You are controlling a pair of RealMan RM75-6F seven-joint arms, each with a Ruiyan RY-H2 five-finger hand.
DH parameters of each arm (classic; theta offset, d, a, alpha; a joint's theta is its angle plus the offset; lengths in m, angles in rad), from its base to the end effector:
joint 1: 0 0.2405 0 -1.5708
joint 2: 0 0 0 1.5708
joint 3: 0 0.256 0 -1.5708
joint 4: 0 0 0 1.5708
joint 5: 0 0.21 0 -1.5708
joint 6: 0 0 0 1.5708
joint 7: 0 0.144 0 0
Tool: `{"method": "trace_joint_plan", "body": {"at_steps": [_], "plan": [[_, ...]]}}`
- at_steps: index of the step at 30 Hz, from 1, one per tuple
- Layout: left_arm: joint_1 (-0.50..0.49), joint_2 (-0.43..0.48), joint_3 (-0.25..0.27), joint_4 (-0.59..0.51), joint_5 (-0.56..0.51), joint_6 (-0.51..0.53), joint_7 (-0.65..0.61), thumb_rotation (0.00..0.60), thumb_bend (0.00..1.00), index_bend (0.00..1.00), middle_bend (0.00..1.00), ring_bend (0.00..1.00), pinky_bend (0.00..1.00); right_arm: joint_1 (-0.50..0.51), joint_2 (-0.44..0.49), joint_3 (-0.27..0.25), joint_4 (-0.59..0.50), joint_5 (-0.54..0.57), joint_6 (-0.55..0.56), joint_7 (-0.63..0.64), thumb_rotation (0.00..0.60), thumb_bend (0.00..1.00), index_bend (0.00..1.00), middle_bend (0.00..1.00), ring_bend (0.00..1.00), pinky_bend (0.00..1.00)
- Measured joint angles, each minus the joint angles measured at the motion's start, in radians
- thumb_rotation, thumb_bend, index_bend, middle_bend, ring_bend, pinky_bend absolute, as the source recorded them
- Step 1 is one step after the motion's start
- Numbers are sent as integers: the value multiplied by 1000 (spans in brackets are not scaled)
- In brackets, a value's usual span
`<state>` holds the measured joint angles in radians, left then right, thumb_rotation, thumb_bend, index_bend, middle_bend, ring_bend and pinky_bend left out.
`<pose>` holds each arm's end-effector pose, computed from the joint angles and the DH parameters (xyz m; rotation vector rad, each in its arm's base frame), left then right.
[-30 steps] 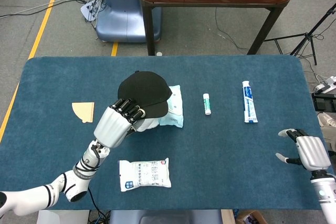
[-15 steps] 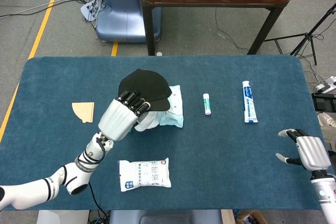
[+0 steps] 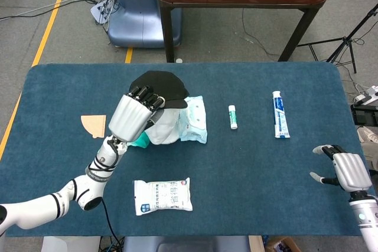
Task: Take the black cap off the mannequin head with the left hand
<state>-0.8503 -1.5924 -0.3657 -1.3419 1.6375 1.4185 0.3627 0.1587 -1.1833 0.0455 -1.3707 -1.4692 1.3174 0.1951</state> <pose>-0.0342 0.3636 0.0720 -1.5516 -0.0865 -1.5300 -0.3543 -0.2080 0.1463 1.4351 -1.0148 0.8428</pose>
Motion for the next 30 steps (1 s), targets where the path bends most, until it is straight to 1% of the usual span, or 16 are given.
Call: {"method": "trace_joint_plan", "body": {"at_steps": [8,13,22,30], "plan": [[-18,13,-15,2,-28,-6,3,600,431,584,704,419,571,3,-2,-2,0,-1,-6,-4,600,0,380,401,314,597],[-30,11,-26,28,-49,-11,0,600,431,584,704,419,571,3,-2,-3,0,-2,-5,-4,600,0,381,401,314,597],[-35,14,-33,132,-107,-24,-20,600,431,584,704,419,571,3,-1,-4,1,-2,-6,-1,600,0,380,401,314,597],[7,54,-11,211,-141,-16,-57,600,431,584,705,419,571,3,-1,-4,-4,-4,-4,-5,600,0,380,401,314,597]]}}
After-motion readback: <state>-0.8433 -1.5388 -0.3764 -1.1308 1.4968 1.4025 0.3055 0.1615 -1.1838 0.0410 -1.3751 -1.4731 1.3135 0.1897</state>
